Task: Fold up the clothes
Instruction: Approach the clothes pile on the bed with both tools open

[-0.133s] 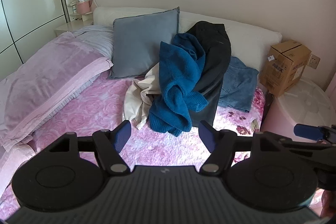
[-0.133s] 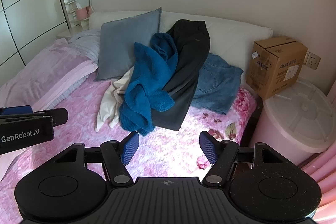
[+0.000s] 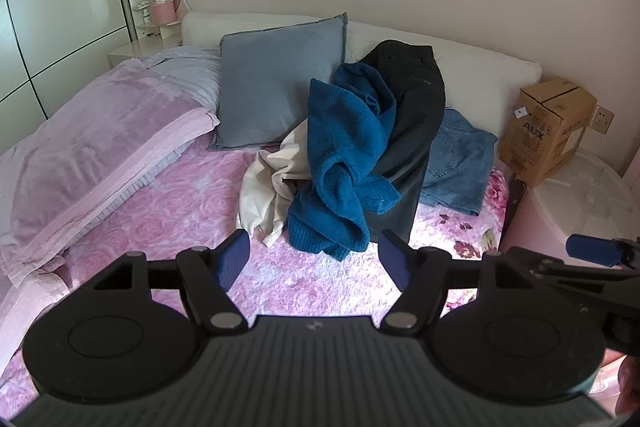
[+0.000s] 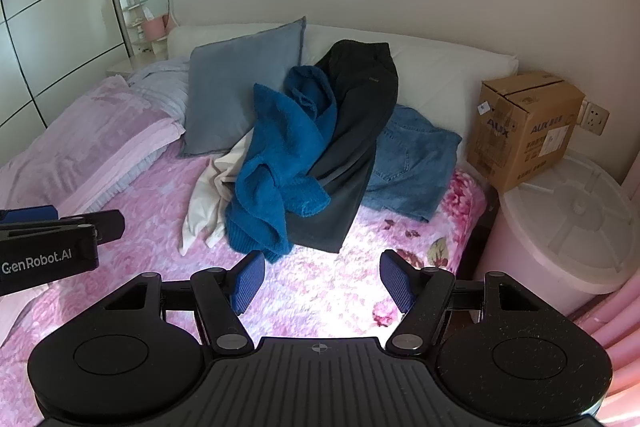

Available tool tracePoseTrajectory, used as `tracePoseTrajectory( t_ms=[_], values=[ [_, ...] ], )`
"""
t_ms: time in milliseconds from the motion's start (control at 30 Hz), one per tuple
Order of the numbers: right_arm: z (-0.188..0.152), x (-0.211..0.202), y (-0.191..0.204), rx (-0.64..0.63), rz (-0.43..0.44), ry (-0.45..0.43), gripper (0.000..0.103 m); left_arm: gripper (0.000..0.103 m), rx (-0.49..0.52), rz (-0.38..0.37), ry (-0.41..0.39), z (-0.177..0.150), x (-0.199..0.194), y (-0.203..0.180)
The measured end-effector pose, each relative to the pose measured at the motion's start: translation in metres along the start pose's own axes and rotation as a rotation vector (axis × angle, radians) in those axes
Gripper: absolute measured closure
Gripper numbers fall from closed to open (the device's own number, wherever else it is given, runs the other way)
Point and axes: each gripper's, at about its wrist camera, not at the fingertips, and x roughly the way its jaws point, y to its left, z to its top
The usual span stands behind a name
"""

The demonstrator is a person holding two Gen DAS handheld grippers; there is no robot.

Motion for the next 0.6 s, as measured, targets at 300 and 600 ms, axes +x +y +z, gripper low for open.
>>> tracePoseTrajectory(
  t_ms=[300,600],
  values=[
    [0.005,0.002,-0.001,-0.002,0.015,0.007,0.036,0.035,0.007,-0.017,0.001,0.001,0.003,0.03],
    [0.008,0.008,0.005,-0.016,0.006,0.001,0.036,0.035,-0.009,-0.015,-0.001,-0.004,0.004,0.041]
  ],
)
